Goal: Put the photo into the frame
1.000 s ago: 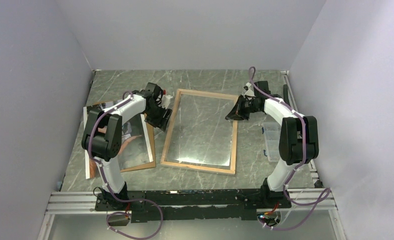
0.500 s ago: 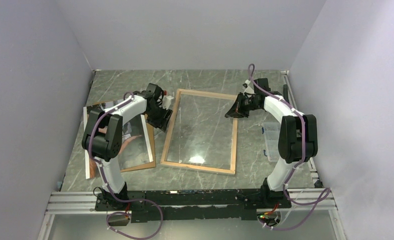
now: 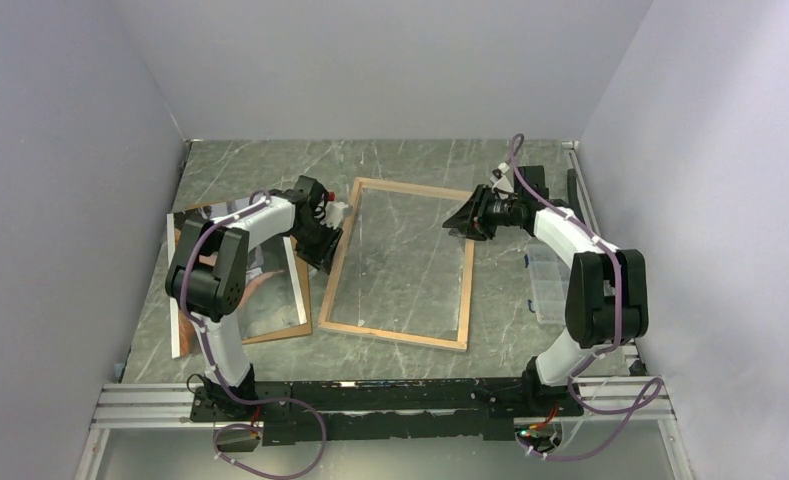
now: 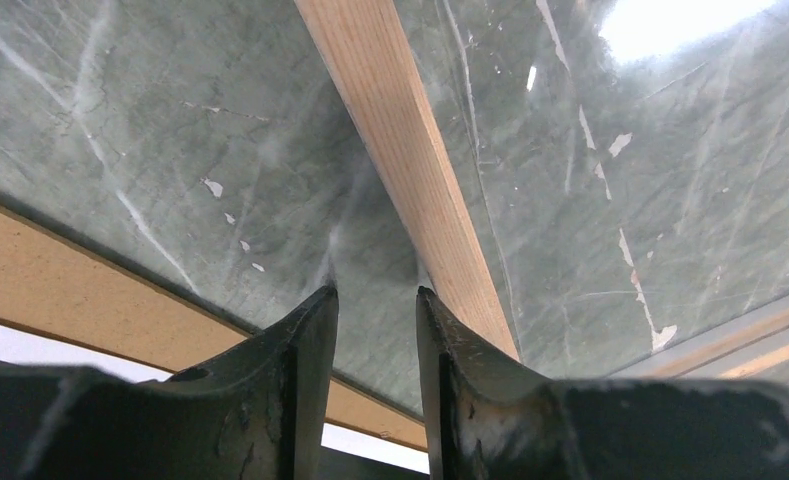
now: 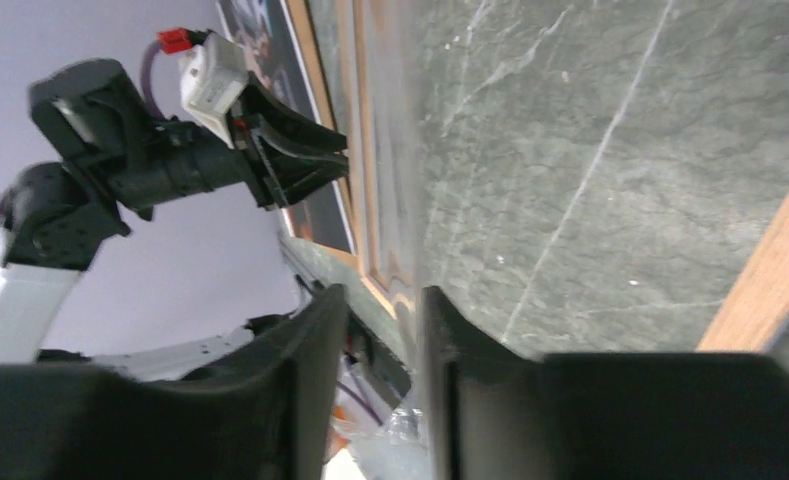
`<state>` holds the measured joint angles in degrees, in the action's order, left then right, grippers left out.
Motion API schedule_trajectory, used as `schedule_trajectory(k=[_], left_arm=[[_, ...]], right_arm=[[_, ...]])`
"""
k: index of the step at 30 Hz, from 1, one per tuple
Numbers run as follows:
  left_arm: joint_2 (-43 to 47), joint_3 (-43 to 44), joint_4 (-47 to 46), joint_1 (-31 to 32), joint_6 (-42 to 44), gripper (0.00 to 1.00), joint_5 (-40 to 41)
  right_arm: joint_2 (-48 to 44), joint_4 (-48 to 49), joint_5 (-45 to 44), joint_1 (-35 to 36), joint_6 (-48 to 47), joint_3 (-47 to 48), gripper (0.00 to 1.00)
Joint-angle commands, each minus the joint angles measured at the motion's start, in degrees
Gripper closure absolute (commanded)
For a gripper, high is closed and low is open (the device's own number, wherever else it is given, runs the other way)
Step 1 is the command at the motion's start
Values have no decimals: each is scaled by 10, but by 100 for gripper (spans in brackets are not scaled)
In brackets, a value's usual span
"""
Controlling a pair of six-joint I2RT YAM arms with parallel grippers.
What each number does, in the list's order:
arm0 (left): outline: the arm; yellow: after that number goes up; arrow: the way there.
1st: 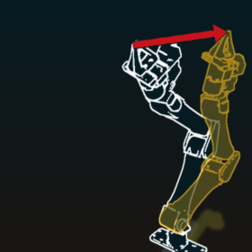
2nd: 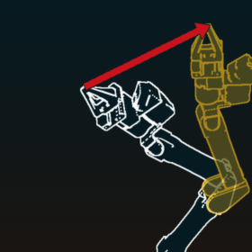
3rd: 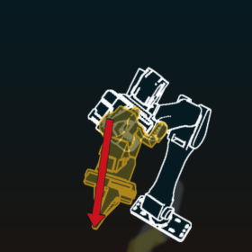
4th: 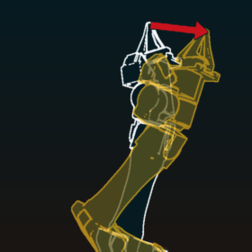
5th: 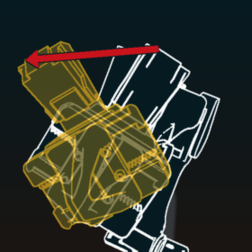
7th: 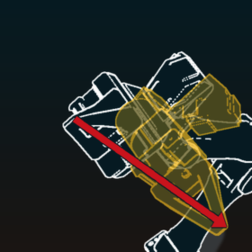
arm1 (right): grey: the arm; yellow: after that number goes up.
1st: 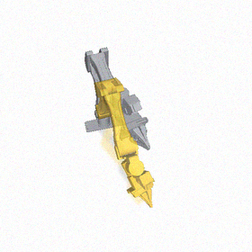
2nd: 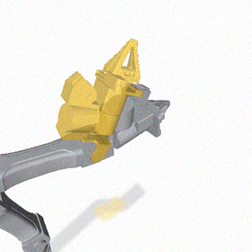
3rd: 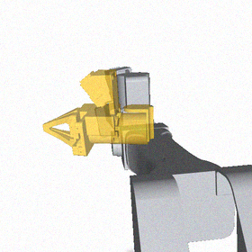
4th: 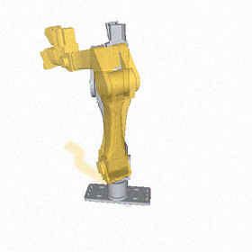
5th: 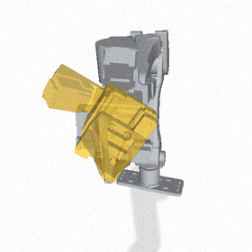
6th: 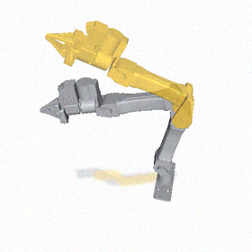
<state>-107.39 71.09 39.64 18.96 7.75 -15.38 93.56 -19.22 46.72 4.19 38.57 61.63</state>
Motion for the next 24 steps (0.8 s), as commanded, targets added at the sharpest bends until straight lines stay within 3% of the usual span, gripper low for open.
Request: schedule_trajectory(k=[1,4,12,18,24], left_arm=[[9,-3,-4,4,-9,60,-30],[14,-7,-5,4,-13,61,-34],[19,-13,-4,3,-14,64,-33],[22,-12,-2,3,-16,64,-30],[24,-6,2,3,-16,65,-28]], right_arm=[[-27,71,36,6,64,-29,56],[-51,79,27,12,75,-44,40],[-113,68,14,14,80,-94,30],[-161,87,4,15,98,-152,31],[-204,71,-53,26,101,-178,43]])
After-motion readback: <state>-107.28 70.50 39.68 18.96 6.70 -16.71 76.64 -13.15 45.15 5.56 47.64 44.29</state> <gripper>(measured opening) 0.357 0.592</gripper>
